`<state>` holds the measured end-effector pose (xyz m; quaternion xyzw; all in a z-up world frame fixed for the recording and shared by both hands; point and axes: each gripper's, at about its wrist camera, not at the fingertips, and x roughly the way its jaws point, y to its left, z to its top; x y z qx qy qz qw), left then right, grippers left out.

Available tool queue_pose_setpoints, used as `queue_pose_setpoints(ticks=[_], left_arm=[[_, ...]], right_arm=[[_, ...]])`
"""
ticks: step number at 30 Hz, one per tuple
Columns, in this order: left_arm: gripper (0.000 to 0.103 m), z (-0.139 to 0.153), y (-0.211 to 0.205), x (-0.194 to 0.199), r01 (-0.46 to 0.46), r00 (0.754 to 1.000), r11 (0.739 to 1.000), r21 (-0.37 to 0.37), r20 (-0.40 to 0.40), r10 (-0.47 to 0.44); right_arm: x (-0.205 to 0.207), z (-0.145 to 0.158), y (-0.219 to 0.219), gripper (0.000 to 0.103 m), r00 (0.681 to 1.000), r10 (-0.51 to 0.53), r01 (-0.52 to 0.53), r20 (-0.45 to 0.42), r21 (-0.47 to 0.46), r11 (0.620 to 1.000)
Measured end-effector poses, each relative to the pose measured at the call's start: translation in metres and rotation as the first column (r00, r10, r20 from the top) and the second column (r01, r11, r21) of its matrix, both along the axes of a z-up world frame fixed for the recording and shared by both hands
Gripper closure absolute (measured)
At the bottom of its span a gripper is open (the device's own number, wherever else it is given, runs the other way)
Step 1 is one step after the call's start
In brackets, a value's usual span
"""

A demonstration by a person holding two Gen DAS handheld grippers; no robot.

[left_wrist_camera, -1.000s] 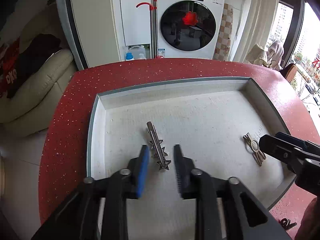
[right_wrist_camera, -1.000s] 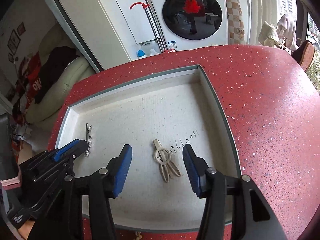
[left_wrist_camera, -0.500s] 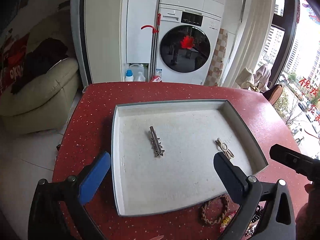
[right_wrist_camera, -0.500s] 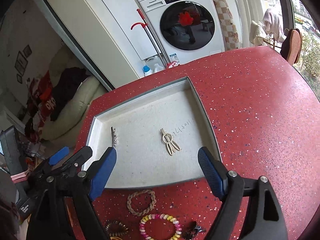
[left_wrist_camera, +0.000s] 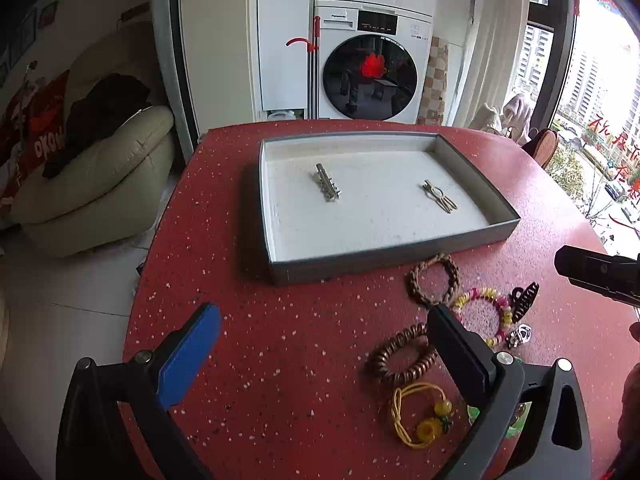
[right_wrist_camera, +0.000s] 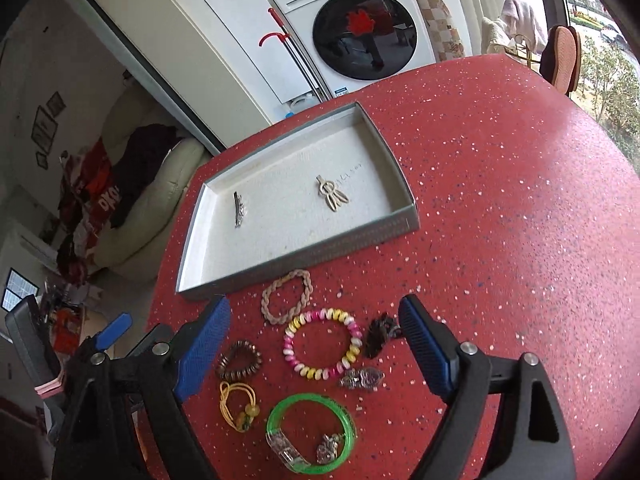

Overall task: Organize jewelry
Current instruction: 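Move both tools back toward the remaining jewelry on the table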

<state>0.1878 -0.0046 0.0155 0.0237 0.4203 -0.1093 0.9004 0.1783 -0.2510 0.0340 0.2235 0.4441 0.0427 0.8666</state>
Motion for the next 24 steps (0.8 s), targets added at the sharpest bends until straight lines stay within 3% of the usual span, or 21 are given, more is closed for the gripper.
queue_pose_setpoints(ticks=[5,12,24], left_arm=[[0.000,-0.026,0.002,-0.021,0.010,0.996,1.000,-0.003,-0.087,-0.010],[0.000,-0.050,-0.003,-0.041,-0.002,0.991,0.999,0.034,-0.134,0.007],[0.000,-0.055,-0.012,-0.033,-0.006,0.991,0.996,0.091,-0.132,0.018]], right_arm=[[-0.034,-0.019,0.010,0.015,0.999,0.007,-0.010,-0.049,-0.062,0.998],[-0.064,-0.047,0.022,0.015,0.992,0.006,-0.025,-0.126,-0.149,0.989],[-0.057,-0.059,0.027,0.015,0.983,0.029,-0.070,-0.183,-0.223,0.972]])
